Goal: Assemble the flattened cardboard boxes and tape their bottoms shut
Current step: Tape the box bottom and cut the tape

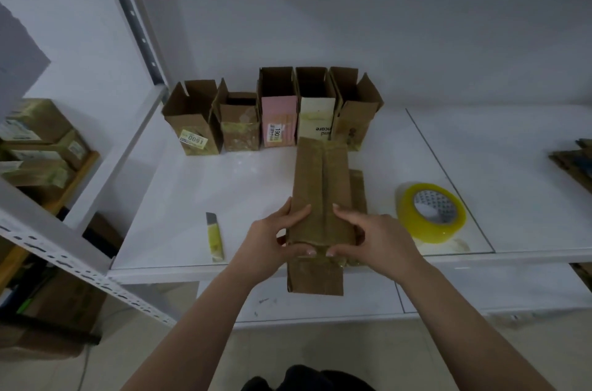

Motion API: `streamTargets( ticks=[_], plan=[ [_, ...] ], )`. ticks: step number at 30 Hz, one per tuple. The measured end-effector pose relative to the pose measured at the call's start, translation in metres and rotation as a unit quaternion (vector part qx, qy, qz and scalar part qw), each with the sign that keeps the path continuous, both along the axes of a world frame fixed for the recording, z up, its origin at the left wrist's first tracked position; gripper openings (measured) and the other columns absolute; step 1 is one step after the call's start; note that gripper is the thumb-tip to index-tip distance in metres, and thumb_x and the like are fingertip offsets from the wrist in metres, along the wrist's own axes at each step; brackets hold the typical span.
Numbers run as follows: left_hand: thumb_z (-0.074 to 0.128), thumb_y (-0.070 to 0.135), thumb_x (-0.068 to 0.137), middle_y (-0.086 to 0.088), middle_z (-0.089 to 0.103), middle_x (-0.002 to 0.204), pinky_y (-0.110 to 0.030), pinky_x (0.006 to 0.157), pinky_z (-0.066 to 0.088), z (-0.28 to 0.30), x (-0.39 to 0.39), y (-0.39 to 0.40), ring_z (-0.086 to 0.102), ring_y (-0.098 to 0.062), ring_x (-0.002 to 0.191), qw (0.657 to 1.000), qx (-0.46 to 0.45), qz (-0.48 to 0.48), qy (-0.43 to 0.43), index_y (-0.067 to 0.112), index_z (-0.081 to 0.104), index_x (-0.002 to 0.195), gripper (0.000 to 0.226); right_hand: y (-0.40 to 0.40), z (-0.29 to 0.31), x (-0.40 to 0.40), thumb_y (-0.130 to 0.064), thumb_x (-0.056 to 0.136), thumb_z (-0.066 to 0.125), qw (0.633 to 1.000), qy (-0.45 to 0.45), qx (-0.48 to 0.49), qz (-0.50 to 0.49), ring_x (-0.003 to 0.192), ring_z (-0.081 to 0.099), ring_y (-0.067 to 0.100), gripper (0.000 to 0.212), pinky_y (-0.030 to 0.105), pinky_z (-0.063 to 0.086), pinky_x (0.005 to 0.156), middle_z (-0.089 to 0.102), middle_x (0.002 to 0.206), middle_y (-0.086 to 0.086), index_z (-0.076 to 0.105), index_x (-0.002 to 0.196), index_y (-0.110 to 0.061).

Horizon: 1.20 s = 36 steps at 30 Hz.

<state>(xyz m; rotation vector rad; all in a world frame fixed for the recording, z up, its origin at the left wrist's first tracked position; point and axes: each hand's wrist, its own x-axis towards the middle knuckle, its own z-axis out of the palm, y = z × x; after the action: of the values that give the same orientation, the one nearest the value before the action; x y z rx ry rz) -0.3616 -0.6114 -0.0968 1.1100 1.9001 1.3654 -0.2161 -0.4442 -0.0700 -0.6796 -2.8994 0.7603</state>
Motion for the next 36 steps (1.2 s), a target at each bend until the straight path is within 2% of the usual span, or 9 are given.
streamTargets(
  ticks=[6, 10, 12, 16, 19, 22, 25, 31, 36],
  plan=[
    [0.072, 0.036, 0.069, 0.002, 0.035, 0.151, -0.030, 0.105, 0.045, -0.008, 0.003, 0.002, 0.033, -0.015, 0.142, 0.997, 0.002, 0.018, 0.069, 0.029, 0.049, 0.137, 0.072, -0.009, -0.009, 0.001, -0.067, 0.084, 0.050, 0.993, -0.047, 0.112, 0.001, 0.083, 0.064, 0.021, 0.081, 0.030, 0.050, 0.076, 0.068, 0.093, 0.004, 0.025, 0.153, -0.033],
    [0.073, 0.055, 0.059, 0.009, 0.046, 0.144, -0.024, 0.100, 0.048, -0.003, 0.013, -0.005, 0.046, -0.009, 0.132, 0.993, -0.059, 0.089, 0.047, 0.023, 0.033, 0.149, 0.104, -0.010, -0.006, 0.008, -0.069, 0.080, 0.050, 0.993, -0.065, 0.097, -0.004, 0.078, 0.059, 0.016, 0.087, 0.025, 0.041, 0.066, 0.061, 0.083, 0.000, 0.015, 0.154, -0.037],
    [0.070, 0.067, 0.052, 0.008, 0.056, 0.136, -0.028, 0.098, 0.050, -0.002, 0.019, -0.014, 0.054, -0.007, 0.122, 0.979, -0.092, 0.163, 0.076, 0.019, 0.043, 0.144, 0.108, -0.016, -0.006, 0.010, -0.066, 0.082, 0.053, 0.994, -0.069, 0.085, -0.013, 0.075, 0.053, 0.013, 0.088, 0.022, 0.033, 0.060, 0.054, 0.080, -0.003, 0.009, 0.153, -0.039],
    [0.070, 0.066, 0.063, 0.011, 0.074, 0.097, -0.019, 0.078, 0.054, -0.004, 0.030, -0.024, 0.067, 0.000, 0.089, 0.956, -0.089, 0.225, 0.167, 0.022, 0.073, 0.106, 0.062, -0.019, -0.009, 0.007, -0.061, 0.086, 0.054, 0.994, -0.053, 0.083, -0.040, 0.080, 0.057, 0.014, 0.082, 0.022, 0.036, 0.065, 0.059, 0.085, -0.002, 0.012, 0.153, -0.040],
    [0.076, 0.045, 0.078, 0.011, 0.073, 0.073, -0.016, 0.057, 0.047, -0.004, 0.031, -0.021, 0.067, -0.006, 0.069, 0.944, -0.080, 0.232, 0.222, 0.023, 0.076, 0.082, 0.023, -0.020, -0.012, 0.006, -0.059, 0.084, 0.059, 0.995, -0.032, 0.071, -0.057, 0.086, 0.061, 0.018, 0.081, 0.026, 0.045, 0.070, 0.066, 0.090, 0.001, 0.018, 0.152, -0.041],
    [0.076, 0.037, 0.081, 0.006, 0.065, 0.058, -0.017, 0.046, 0.031, -0.006, 0.028, -0.018, 0.057, -0.014, 0.052, 0.934, -0.085, 0.233, 0.259, 0.017, 0.071, 0.069, 0.024, -0.022, -0.014, 0.005, -0.059, 0.083, 0.061, 0.995, -0.023, 0.073, -0.070, 0.090, 0.063, 0.019, 0.080, 0.032, 0.052, 0.076, 0.069, 0.098, 0.002, 0.021, 0.151, -0.043],
    [0.075, 0.037, 0.081, 0.005, 0.067, 0.059, -0.021, 0.046, 0.036, -0.008, 0.026, -0.019, 0.060, -0.016, 0.054, 0.932, -0.077, 0.231, 0.268, 0.017, 0.072, 0.070, 0.024, -0.022, -0.016, 0.004, -0.058, 0.082, 0.064, 0.994, -0.012, 0.066, -0.082, 0.094, 0.063, 0.019, 0.080, 0.033, 0.053, 0.078, 0.069, 0.104, 0.000, 0.024, 0.149, -0.046],
    [0.079, 0.029, 0.079, 0.013, 0.074, 0.081, -0.024, 0.070, 0.057, -0.015, 0.018, -0.028, 0.069, -0.001, 0.079, 0.963, -0.044, 0.166, 0.208, 0.020, 0.075, 0.089, 0.015, -0.022, -0.019, 0.004, -0.059, 0.081, 0.065, 0.994, -0.010, 0.056, -0.097, 0.095, 0.061, 0.018, 0.078, 0.026, 0.045, 0.070, 0.067, 0.106, -0.001, 0.026, 0.148, -0.049],
    [0.077, 0.024, 0.081, 0.008, 0.074, 0.078, -0.033, 0.068, 0.058, -0.010, -0.001, -0.029, 0.069, -0.009, 0.071, 0.961, -0.053, 0.118, 0.244, 0.018, 0.075, 0.086, 0.008, -0.022, -0.020, 0.004, -0.057, 0.080, 0.067, 0.994, -0.007, 0.044, -0.104, 0.096, 0.061, 0.018, 0.078, 0.026, 0.045, 0.070, 0.066, 0.106, -0.002, 0.027, 0.147, -0.049]
  ],
)
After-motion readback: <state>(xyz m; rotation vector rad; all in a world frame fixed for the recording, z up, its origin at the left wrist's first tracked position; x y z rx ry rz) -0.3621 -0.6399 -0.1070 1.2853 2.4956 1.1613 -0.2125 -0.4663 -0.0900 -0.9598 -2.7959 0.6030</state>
